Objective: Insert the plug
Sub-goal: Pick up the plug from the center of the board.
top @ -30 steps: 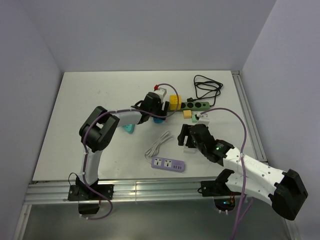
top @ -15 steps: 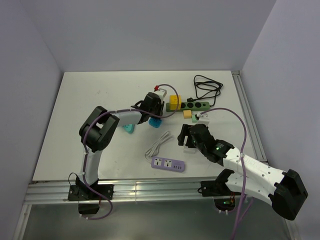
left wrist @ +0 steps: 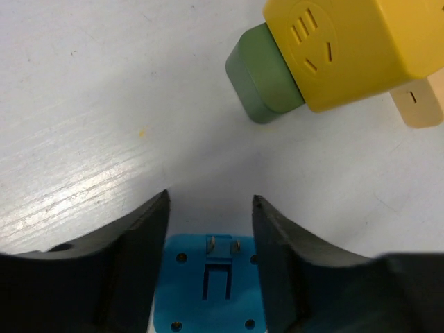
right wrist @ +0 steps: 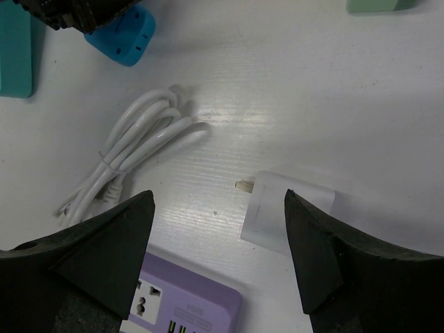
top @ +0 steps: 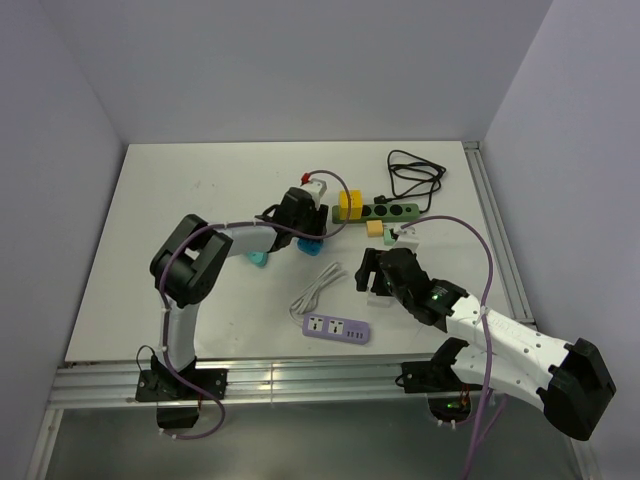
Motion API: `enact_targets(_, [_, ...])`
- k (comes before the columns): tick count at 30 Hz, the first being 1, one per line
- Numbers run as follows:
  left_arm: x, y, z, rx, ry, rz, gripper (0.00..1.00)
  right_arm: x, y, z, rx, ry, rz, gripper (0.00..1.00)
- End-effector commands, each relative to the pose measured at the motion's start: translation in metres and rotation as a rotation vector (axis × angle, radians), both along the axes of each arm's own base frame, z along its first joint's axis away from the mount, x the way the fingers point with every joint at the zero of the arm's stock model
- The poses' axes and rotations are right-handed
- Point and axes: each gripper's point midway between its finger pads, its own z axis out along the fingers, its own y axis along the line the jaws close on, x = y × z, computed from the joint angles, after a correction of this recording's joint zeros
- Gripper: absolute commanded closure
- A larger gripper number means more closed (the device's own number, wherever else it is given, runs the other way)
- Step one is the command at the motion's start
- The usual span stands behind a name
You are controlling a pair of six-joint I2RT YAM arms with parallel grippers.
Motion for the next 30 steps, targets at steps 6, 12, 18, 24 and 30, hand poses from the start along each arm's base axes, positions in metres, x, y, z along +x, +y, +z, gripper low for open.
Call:
enact_targets(6, [-0.006,0.0,0.009,-0.029,-0.002,-0.016,0.49,0.004,0.003,0.006,0.014,-0.034,0.004,0.18])
enact_targets(12, [-0.007,0.001,0.014,-0.035,-0.015,-0.012,0.63,0.004,0.004,0.005,0.011,-0.03,0.009,0.18])
enact_targets(18, [-0.007,0.0,0.017,-0.042,-0.021,-0.011,0.75,0.005,0.004,0.005,0.011,-0.03,0.006,0.18])
enact_targets(24, [-0.007,0.0,0.035,-0.074,-0.043,-0.005,0.8,0.006,0.007,0.013,0.024,-0.048,0.016,0.19])
enact_targets(30, [-0.012,0.004,0.068,-0.117,-0.084,0.008,0.81,0.003,0.022,0.023,0.076,-0.059,0.09,0.21])
